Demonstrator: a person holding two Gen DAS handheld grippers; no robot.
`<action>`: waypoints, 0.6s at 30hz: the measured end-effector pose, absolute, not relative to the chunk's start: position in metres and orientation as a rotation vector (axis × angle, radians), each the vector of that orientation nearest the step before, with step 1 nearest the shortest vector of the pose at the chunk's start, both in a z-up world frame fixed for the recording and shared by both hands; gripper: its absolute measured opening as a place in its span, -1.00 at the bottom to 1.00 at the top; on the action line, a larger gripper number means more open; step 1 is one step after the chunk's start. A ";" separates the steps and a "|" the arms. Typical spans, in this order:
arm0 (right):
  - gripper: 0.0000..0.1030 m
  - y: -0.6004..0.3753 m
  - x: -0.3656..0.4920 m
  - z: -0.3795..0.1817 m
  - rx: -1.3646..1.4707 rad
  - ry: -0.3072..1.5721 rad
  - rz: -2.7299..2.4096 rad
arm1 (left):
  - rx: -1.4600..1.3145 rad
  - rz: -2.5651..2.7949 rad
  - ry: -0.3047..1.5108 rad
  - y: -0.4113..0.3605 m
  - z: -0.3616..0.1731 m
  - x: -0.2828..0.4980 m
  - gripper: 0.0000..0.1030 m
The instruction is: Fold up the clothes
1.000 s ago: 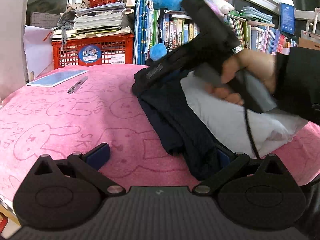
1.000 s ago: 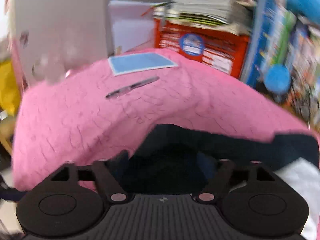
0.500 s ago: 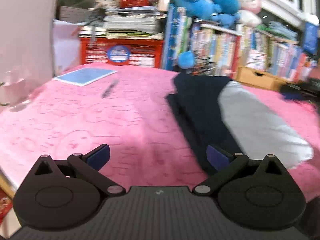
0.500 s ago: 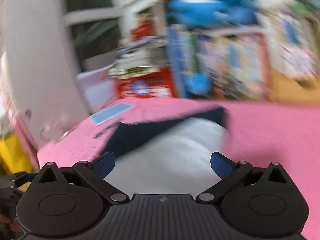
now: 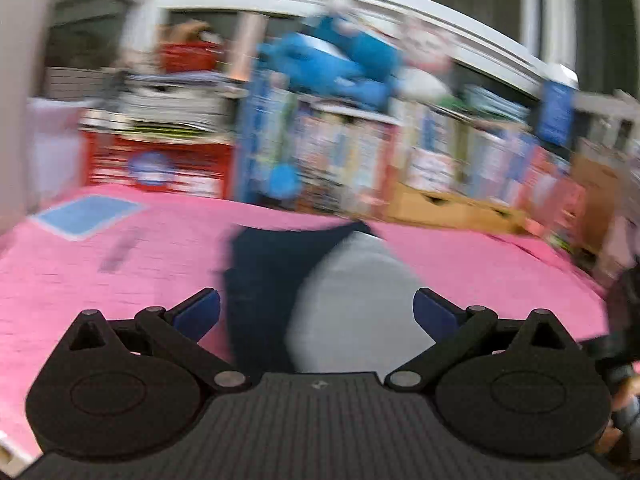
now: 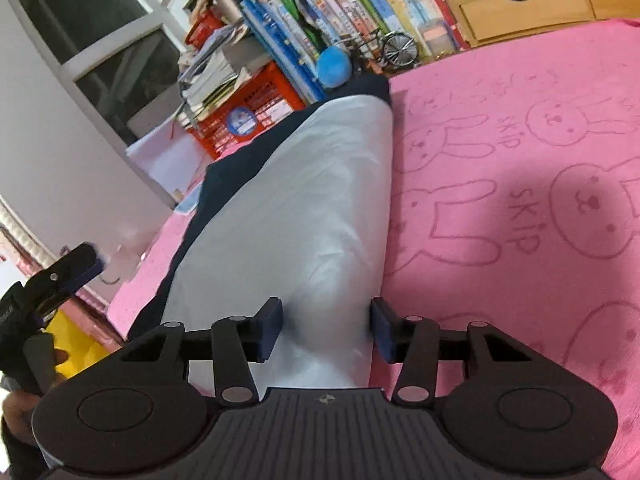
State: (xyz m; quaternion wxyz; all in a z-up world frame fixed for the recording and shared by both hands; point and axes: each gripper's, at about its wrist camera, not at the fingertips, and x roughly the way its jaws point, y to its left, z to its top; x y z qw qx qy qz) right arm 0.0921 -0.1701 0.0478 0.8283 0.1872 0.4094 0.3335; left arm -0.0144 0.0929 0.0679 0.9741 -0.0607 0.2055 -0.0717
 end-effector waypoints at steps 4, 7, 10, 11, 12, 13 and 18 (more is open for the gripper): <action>-0.01 -0.183 0.092 0.041 0.512 0.937 0.771 | -0.031 -0.227 0.507 0.054 0.037 0.000 1.00; 0.36 -0.208 0.103 0.038 0.660 0.932 0.724 | 0.028 -0.197 0.584 0.046 0.012 0.011 1.00; 0.42 -0.209 0.130 0.038 0.723 0.940 0.680 | 0.051 -0.180 0.596 0.046 -0.002 0.014 1.00; 0.42 -0.201 0.140 0.040 0.708 0.943 0.678 | 0.060 -0.179 0.597 0.045 -0.004 0.014 1.00; 0.42 -0.192 0.151 0.042 0.682 0.945 0.680 | 0.069 -0.178 0.599 0.044 -0.005 0.013 1.00; 0.43 -0.182 0.161 0.044 0.657 0.947 0.681 | 0.073 -0.179 0.599 0.043 -0.006 0.013 1.00; 0.09 -0.152 0.221 0.040 0.694 0.988 0.653 | 0.064 -0.211 0.601 0.046 -0.008 0.008 1.00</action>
